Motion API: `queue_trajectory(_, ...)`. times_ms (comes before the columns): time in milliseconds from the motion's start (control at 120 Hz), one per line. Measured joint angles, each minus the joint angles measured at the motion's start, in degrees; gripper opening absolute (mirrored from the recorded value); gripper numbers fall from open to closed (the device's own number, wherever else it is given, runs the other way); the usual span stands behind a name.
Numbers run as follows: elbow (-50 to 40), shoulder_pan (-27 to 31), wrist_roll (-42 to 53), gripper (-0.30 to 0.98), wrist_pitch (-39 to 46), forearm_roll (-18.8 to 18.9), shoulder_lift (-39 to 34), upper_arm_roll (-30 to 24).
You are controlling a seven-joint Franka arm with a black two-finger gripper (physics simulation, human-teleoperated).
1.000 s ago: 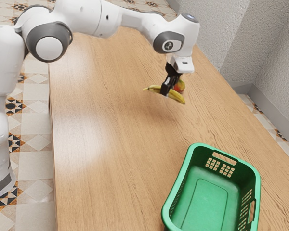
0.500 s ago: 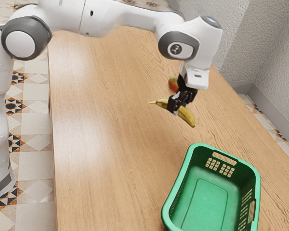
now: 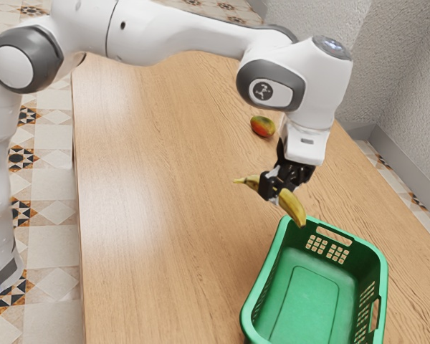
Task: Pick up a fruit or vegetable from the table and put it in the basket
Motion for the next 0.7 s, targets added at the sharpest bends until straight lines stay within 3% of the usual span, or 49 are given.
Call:
queue_trajectory(158, 1.97, -4.11, -2.15, 0.15, 1.21, 0.91, 1.39, 0.01)
queue_trajectory(700, 3.78, -9.59, -6.77, 0.16, 8.8, 2.81, 6.26, 0.28)
